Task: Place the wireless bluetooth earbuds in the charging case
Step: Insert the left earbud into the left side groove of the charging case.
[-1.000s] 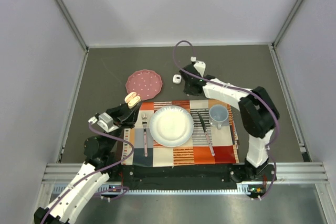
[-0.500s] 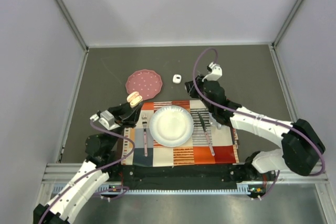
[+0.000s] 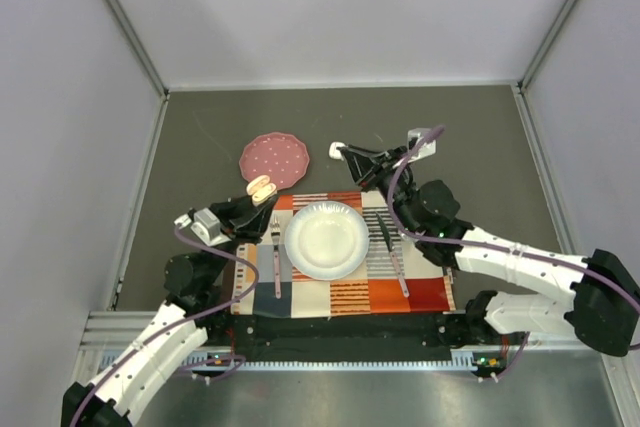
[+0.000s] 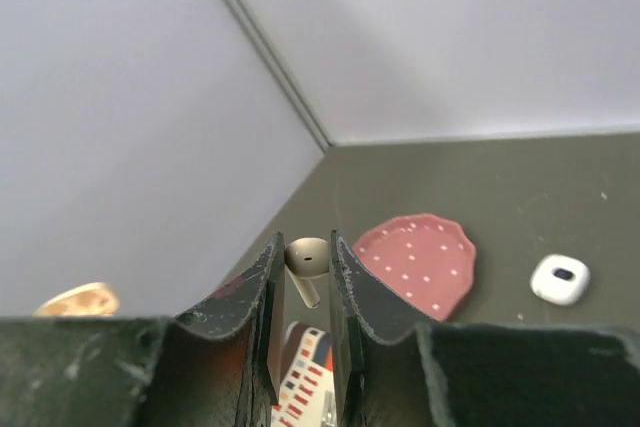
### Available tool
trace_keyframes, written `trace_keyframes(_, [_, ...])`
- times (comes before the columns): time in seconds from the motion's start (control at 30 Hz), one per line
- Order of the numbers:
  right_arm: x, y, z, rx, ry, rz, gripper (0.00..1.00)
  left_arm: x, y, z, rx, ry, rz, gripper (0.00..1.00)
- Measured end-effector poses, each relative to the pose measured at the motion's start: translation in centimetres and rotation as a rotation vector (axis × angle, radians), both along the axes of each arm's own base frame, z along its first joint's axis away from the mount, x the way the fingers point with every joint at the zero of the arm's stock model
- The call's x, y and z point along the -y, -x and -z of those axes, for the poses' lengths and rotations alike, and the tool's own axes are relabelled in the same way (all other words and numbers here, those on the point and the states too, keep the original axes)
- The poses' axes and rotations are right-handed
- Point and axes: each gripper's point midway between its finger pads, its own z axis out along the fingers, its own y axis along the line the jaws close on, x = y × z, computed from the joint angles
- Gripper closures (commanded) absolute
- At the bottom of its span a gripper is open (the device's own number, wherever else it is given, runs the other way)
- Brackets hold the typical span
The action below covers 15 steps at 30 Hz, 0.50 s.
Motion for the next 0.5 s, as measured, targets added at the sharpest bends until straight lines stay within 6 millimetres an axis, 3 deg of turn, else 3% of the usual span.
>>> trace_keyframes(0.5, [-2.9,6.1,-5.3,0.255,-0.147,-0.153,1.00,0.8,0.0,0.3,-0.007,-0.008,0.043,1.00])
